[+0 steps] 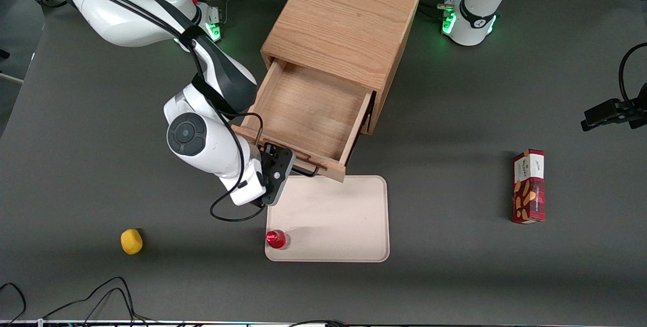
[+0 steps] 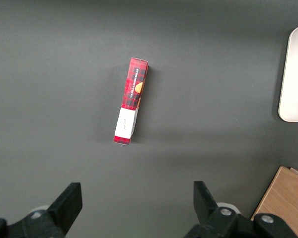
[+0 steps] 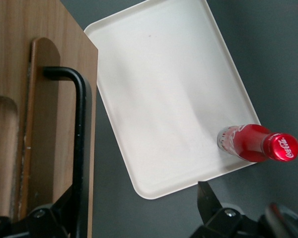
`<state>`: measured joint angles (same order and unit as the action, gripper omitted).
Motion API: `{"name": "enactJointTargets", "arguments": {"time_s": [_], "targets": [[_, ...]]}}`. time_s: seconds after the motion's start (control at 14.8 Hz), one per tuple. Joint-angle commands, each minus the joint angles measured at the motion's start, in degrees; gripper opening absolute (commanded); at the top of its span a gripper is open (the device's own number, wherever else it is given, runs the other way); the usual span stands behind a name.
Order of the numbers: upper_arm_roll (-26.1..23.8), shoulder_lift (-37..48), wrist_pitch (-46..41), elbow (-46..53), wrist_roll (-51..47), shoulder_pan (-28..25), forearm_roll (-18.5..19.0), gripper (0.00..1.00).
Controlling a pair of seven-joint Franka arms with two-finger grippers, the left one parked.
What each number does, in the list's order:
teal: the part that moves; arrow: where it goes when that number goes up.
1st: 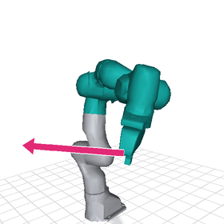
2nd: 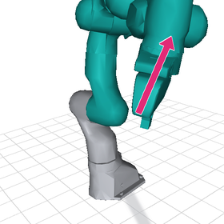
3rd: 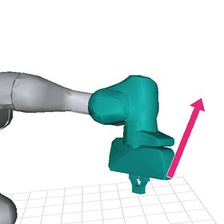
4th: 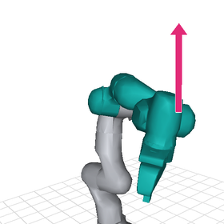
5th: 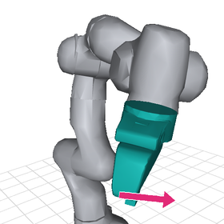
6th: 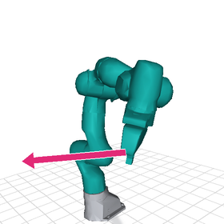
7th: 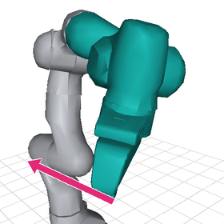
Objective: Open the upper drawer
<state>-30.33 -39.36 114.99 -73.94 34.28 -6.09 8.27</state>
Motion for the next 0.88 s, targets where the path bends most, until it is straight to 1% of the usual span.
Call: {"name": "enactJointTargets", "arguments": {"time_s": [0.0, 0.41, 0.47, 0.54, 0.74, 0.81], "targets": [[-0.25, -1.33, 0.32, 2.30, 1.49, 0.20, 0.60, 1.00], [-0.25, 2.17, 0.32, 2.57, 0.52, 0.21, -0.01, 1.00], [-0.17, 3.58, 0.32, 2.40, 0.26, 0.38, -1.58, 1.00], [1.14, 5.42, 0.32, 2.05, -0.53, 0.38, -3.68, 1.00], [6.59, 10.87, 0.32, 1.95, -1.24, 0.03, -8.78, 1.00], [8.60, 12.80, 0.15, 1.69, -1.32, 0.29, -11.32, 1.00]]}}
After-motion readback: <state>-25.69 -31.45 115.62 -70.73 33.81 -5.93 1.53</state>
